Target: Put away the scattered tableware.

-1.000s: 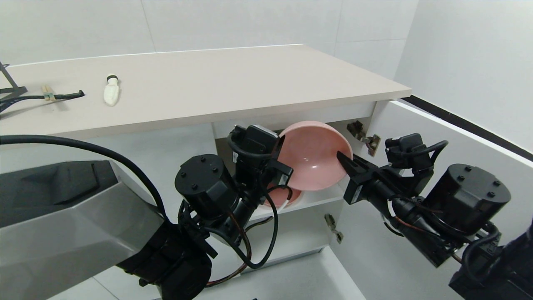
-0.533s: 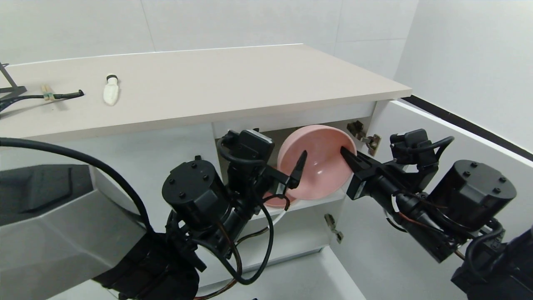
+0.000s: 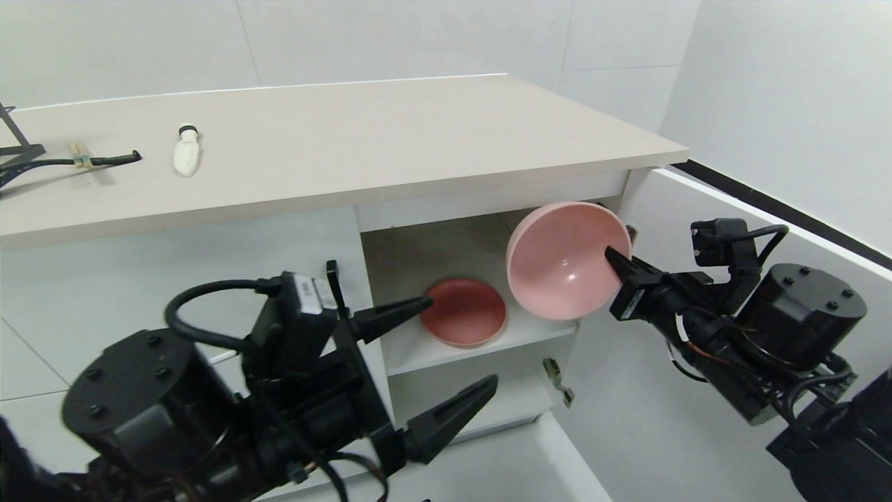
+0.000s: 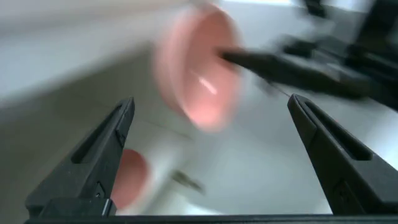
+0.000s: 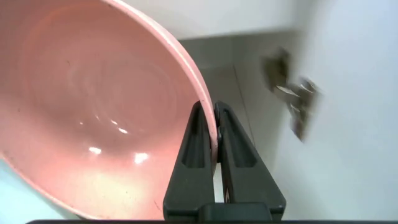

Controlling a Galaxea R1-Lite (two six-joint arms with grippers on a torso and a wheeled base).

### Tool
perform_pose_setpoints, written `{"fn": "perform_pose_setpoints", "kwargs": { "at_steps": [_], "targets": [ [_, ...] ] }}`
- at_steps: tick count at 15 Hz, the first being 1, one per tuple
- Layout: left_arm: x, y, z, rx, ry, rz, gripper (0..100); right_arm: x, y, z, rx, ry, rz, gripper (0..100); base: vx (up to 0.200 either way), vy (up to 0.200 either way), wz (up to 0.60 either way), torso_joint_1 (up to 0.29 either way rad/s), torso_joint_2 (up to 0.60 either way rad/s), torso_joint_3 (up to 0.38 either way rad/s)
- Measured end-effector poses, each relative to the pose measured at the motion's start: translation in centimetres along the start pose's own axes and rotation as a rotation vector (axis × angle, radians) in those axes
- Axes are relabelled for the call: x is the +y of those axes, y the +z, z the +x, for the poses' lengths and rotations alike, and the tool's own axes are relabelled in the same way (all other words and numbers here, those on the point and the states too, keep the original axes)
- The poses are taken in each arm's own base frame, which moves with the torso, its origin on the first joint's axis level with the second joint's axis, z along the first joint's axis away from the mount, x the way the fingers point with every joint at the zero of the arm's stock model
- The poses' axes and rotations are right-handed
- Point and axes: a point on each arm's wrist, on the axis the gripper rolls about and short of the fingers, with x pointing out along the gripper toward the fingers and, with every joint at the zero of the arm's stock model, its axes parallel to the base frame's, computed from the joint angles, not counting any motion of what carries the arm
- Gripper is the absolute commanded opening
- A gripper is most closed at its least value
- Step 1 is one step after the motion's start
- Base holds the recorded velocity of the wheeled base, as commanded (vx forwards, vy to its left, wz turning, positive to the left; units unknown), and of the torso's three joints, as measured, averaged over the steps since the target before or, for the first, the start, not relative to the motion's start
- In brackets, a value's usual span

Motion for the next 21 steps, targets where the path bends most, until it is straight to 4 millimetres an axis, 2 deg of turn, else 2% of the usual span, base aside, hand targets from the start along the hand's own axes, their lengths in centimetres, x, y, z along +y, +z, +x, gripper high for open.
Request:
{"fn": "perform_pose_setpoints", "kwargs": {
  "at_steps": [2, 4, 8, 11, 15, 18, 21],
  "targets": [
    [0.8, -0.3, -3.3, 0.046, -0.026, 0.003, 100, -0.3, -0.9, -0.3, 0.043, -0.008, 0.000, 0, 0.000, 0.000, 0.00, 0.000, 0.00, 0.000],
    [1.7, -0.7, -6.0, 0.084, 0.063, 0.051, 100, -0.1, -1.7, -0.8, 0.082, -0.004, 0.036, 0, 0.000, 0.000, 0.00, 0.000, 0.00, 0.000],
    [2.2, 0.4, -8.8, 0.051, 0.175, 0.106, 100, 0.8, -2.8, -1.1, 0.128, 0.026, 0.085, 0, 0.000, 0.000, 0.00, 0.000, 0.00, 0.000],
    [1.4, 1.0, -10.3, 0.079, 0.188, 0.100, 100, 1.1, -3.5, -1.1, 0.153, 0.035, 0.083, 0, 0.000, 0.000, 0.00, 0.000, 0.00, 0.000],
    [-1.6, 1.2, -14.8, 0.177, 0.223, 0.051, 100, 1.6, -4.2, -1.0, 0.177, 0.048, 0.107, 0, 0.000, 0.000, 0.00, 0.000, 0.00, 0.000],
    [-3.6, 1.2, -19.0, 0.226, 0.459, 0.051, 100, 1.9, -4.3, -0.9, 0.179, 0.057, 0.108, 0, 0.000, 0.000, 0.00, 0.000, 0.00, 0.000],
    [-4.8, 0.5, -22.2, 0.215, 0.943, 0.126, 100, 2.0, -4.6, -0.9, 0.192, 0.058, 0.112, 0, 0.000, 0.000, 0.00, 0.000, 0.00, 0.000]
  ]
}}
